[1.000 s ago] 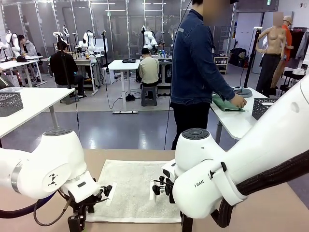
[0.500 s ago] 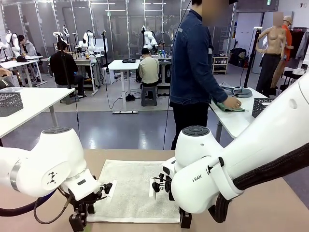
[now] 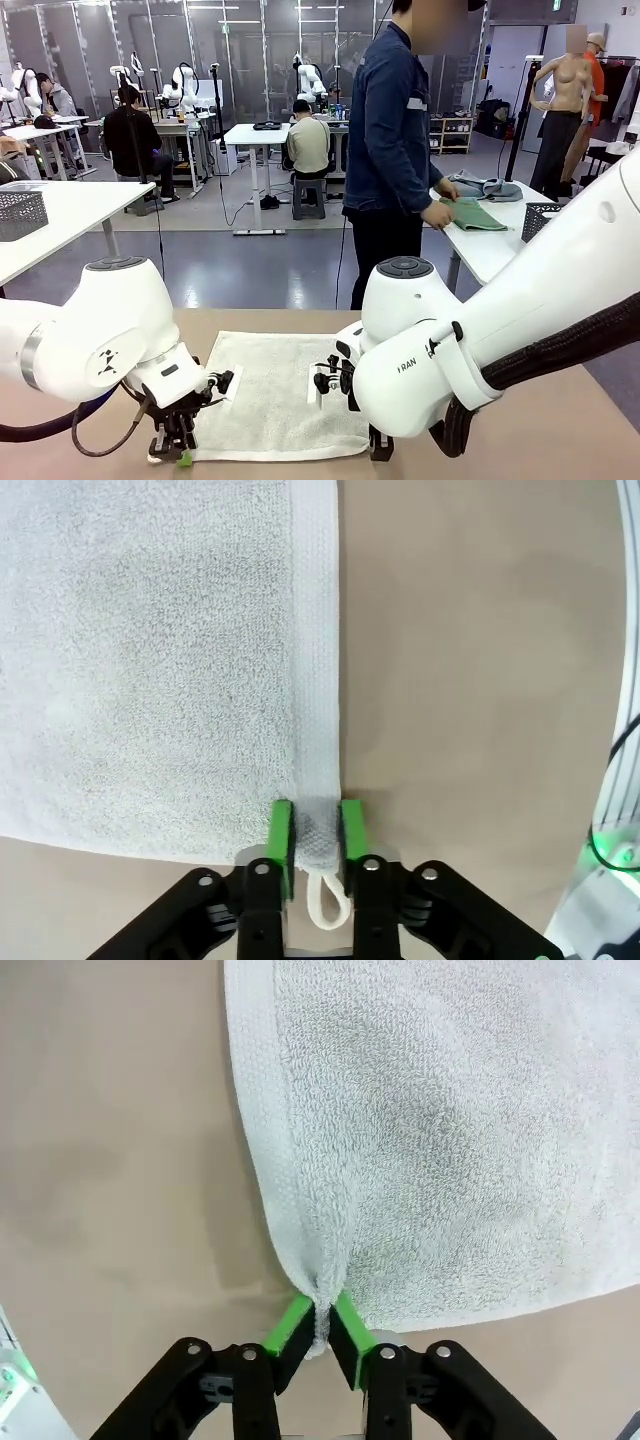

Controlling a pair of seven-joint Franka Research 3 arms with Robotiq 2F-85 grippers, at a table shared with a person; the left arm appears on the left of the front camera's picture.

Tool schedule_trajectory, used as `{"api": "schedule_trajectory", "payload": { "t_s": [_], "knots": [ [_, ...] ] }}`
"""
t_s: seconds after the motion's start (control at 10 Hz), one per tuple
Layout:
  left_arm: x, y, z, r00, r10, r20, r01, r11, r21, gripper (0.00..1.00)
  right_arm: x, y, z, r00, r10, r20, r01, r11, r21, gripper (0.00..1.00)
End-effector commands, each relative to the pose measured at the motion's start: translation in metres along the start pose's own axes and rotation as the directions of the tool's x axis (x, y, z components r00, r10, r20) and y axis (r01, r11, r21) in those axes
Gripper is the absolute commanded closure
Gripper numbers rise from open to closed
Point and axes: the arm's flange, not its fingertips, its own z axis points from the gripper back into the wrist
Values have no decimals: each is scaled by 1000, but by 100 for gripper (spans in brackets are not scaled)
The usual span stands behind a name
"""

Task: Fold the towels and place them in the basket.
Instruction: When a person lays out a Towel with hook on the table, fold it in half twice.

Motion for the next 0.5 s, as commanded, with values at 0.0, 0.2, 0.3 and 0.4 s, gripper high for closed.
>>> {"api": "schedule_trajectory", "payload": {
  "t_s": [0.0,0.2,0.3,0.4],
  "knots": [
    [-6,-9,-8,1000,-4,-13,4,1000,-4,100,-4,2,-2,1000,12,-13,-12,999,35,100],
    [-7,-9,-5,1000,-3,-9,3,1000,2,100,-5,2,1,1000,10,-13,-9,999,31,100],
    [-6,-9,-4,1000,-2,-8,2,1000,3,100,-4,3,3,1000,10,-13,-9,1000,30,100],
    [-6,-10,-2,1000,0,-3,0,1000,5,100,-4,4,6,1000,10,-11,-10,1000,30,100]
  ]
}}
